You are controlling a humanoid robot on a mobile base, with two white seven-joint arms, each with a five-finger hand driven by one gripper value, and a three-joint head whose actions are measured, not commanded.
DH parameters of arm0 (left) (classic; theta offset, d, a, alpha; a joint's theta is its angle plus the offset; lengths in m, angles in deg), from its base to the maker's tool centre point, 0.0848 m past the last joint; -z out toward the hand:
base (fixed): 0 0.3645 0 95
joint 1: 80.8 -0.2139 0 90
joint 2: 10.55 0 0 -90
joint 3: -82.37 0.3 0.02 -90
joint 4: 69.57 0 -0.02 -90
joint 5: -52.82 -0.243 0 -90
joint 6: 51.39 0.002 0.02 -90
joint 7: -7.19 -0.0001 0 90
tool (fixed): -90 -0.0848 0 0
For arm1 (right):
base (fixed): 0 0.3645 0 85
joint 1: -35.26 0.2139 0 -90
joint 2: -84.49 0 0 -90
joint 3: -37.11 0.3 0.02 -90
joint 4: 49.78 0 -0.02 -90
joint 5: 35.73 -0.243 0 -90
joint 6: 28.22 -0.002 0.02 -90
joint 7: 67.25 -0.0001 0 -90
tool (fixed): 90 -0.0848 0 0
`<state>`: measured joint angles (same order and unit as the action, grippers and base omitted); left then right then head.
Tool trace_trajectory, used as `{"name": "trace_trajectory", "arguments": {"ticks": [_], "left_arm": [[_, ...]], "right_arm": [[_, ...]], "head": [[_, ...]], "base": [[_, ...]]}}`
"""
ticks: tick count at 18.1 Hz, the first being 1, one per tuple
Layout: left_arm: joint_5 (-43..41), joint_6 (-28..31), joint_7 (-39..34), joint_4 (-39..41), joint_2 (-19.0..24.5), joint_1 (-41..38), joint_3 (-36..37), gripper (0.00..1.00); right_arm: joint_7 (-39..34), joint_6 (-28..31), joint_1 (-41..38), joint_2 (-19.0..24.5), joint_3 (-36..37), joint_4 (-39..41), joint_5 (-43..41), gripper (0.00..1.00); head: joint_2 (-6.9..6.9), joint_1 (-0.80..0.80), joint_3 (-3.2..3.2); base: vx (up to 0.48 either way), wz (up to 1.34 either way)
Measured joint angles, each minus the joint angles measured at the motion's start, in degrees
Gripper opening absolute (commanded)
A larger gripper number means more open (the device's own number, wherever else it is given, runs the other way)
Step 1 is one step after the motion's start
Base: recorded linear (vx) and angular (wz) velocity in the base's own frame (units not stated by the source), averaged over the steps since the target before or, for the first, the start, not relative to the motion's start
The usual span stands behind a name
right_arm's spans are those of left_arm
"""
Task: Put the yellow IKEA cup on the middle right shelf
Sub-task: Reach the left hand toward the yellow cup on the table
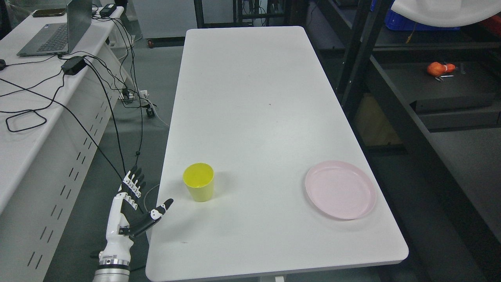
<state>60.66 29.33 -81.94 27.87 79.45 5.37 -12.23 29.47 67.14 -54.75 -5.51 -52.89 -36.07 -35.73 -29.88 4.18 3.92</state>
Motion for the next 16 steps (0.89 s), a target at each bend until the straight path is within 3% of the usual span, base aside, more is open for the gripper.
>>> {"name": "trace_trajectory", "arguments": {"ticks": [9,16], "left_arm": [[3.10,-0.14,0.00,-0.88,0.00,0.46,2.68,0.99],[5.83,0.97,0.24,-5.71,0.00,5.16,4.22,0.99]], "right_arm": [[0.00,0.00,0.02,0.00,0.00,0.00,0.00,0.99],[0.00,0.00,0.00,0.00,0.00,0.00,0.00,0.99]], "head": [[0.00,0.00,0.00],[-0.02,0.00,0.00]], "base": [[-0.007,-0.01],[0.003,0.00]]}}
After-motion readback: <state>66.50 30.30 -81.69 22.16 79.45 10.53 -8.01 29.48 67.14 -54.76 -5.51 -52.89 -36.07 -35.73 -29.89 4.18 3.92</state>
